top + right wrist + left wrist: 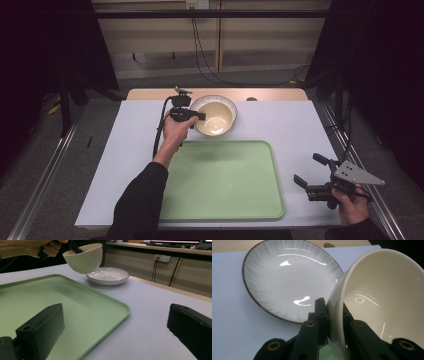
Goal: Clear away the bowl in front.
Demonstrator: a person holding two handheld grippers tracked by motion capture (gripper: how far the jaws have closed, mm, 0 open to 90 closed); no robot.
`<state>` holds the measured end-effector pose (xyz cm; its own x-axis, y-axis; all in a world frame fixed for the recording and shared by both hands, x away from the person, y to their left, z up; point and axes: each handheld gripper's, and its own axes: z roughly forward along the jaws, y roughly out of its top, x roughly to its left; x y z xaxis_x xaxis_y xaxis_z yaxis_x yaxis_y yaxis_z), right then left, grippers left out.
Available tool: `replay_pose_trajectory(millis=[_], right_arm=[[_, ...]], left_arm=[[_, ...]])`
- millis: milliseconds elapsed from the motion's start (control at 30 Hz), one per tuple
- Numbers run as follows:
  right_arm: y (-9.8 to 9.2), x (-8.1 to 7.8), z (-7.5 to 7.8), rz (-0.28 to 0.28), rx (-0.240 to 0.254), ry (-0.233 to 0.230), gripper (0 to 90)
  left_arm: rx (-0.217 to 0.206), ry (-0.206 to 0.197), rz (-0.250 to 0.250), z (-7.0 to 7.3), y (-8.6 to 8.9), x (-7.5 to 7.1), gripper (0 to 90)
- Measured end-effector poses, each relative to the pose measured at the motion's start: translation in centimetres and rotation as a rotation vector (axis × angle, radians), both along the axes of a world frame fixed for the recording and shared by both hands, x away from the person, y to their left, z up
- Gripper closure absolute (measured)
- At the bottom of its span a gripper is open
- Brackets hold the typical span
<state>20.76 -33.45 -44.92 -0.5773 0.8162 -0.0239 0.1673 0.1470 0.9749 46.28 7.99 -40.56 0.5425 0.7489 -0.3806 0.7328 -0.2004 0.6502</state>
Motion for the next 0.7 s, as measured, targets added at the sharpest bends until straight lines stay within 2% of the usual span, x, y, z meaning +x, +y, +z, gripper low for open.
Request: replay_pose_trajectory(millis=[100,133,500,700], right_arm=[[-0.1,0.0,0.0,0.005,-0.006,0.002,0.9],[0.0,0.0,0.0,0.001,-0.007,0.001,0.9],[0.0,0.0,0.0,-0.006,-0.007,0.003,0.9],[0.0,0.0,0.0,-0.005,-0.006,0.004,0.8]], left_arm=[[0.007,-0.006,-0.019,0.2,-0.3,-0.4,83.5],[0.004,-0.002,-0.043,0.3,-0.5,-0.6,83.5],[-0.009,-0.006,-0.080,0.5,-2.0,-1.6,83.5],[-0.008,0.005,-0.123,0.4,-3.2,-2.2,83.6]])
